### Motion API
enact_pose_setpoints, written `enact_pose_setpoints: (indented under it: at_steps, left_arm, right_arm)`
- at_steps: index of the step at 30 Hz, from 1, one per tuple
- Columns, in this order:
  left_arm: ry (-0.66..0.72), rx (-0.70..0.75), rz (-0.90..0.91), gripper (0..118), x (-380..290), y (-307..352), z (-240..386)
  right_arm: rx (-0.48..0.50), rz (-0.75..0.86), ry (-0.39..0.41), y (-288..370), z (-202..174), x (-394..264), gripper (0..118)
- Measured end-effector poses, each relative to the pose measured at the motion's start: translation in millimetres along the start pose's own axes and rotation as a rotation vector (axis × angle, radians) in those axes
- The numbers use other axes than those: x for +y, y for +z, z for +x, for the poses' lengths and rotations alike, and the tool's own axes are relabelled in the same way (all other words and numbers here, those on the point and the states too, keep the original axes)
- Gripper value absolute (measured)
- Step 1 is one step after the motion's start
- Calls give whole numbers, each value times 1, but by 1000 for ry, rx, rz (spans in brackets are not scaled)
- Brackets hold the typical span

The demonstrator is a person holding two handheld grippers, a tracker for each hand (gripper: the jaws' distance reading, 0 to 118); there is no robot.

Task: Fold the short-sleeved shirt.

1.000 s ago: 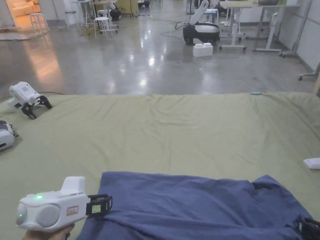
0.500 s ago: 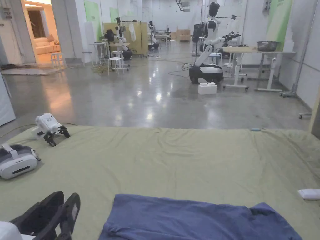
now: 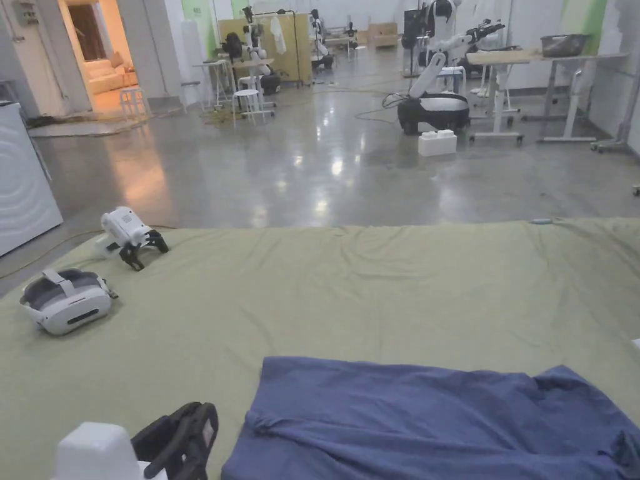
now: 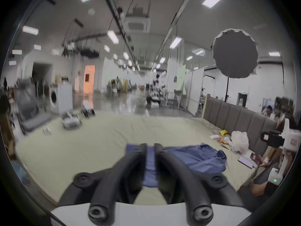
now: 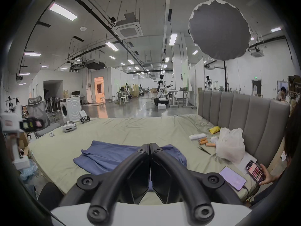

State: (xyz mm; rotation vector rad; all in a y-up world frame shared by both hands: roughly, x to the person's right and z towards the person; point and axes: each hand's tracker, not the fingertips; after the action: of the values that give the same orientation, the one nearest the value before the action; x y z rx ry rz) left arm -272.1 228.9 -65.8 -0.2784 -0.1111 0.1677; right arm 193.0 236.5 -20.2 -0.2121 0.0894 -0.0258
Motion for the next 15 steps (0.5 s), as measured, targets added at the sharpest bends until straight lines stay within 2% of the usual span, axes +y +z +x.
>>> enact_pose_setpoints:
  at_steps: [2, 3, 4, 9, 12, 15]
  left_arm:
    - [86, -42, -133, 45, -14, -48, -26]
    - [113, -44, -176, 66, -27, -73, -36]
    - [94, -10, -244, 72, -39, -98, -43]
    - [140, 97, -453, 72, -92, -197, -85]
    - [72, 153, -531, 71, -114, -230, -96]
    - [57, 167, -580, 63, -126, -246, -100]
  right_arm:
    - [0, -28, -15, -5, 3, -6, 0]
    - [-5, -51, -23, -6, 8, -13, 0]
    - [-9, -67, -25, -8, 11, -18, 0]
    - [-38, -147, -57, -15, 21, -33, 0]
    - [-76, -188, -54, -18, 29, -40, 0]
    - [-104, -225, -74, -24, 38, -47, 0]
